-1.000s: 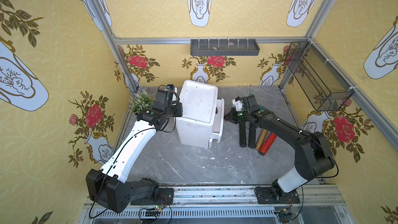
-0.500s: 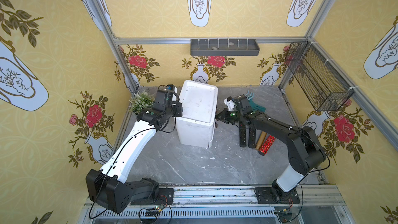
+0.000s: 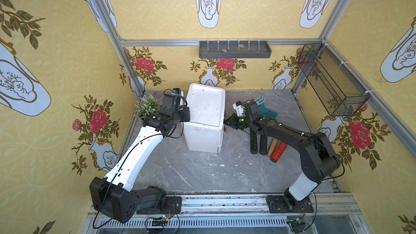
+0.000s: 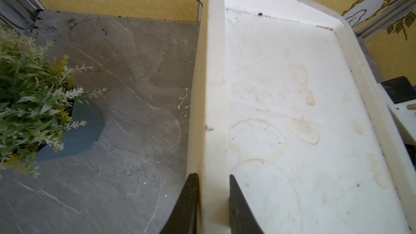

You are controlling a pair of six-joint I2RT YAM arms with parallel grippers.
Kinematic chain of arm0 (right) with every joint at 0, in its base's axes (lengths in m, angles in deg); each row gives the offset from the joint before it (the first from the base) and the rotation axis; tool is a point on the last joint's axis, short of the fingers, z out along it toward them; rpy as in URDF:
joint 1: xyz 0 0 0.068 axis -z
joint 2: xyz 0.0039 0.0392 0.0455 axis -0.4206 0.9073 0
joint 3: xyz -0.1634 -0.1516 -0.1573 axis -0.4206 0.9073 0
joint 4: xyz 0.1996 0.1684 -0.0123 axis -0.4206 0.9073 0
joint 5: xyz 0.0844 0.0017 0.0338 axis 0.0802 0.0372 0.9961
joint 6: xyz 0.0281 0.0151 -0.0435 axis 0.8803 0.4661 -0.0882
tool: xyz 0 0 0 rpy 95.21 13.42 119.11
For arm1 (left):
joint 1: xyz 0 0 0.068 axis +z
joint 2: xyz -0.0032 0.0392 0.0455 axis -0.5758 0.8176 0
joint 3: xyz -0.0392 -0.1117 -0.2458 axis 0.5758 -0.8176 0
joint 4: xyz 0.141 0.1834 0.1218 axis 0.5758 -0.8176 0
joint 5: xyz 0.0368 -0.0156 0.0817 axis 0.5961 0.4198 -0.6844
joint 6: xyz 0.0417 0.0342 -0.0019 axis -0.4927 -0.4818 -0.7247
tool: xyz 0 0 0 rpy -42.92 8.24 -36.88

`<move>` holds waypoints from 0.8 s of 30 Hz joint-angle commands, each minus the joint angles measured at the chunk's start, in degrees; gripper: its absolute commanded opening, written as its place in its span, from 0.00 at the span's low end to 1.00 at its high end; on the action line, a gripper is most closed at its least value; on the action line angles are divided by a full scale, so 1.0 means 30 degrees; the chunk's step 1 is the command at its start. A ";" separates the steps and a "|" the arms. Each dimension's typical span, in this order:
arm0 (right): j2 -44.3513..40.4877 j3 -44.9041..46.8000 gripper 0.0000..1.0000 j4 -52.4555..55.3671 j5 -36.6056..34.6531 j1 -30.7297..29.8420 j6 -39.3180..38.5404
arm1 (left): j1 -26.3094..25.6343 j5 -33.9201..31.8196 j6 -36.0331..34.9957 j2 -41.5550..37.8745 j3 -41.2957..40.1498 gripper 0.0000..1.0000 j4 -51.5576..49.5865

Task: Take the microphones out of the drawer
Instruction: Close the drawer in the storage box, then open the drawer in the storage box.

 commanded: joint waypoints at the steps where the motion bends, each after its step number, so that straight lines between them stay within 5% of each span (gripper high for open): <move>1: -0.0728 0.0572 0.18 0.0603 -0.0816 0.0291 -0.0220 | -0.0054 0.2159 -0.0186 0.0355 -0.0490 0.00 -0.0954; 6: -0.1920 0.2055 0.32 0.0388 -0.1526 0.0857 0.0030 | -0.0080 0.2247 -0.0358 0.0364 -0.0535 0.00 -0.0820; 15: -0.3256 0.6681 0.39 -0.5216 0.0577 0.2784 0.2560 | -0.0073 0.2481 -0.0707 0.0704 -0.0396 0.00 -0.0737; 24: -0.1415 0.8437 0.43 -1.0463 0.1972 0.2837 0.4490 | -0.0078 0.2248 -0.0819 0.0800 -0.0403 0.00 -0.0906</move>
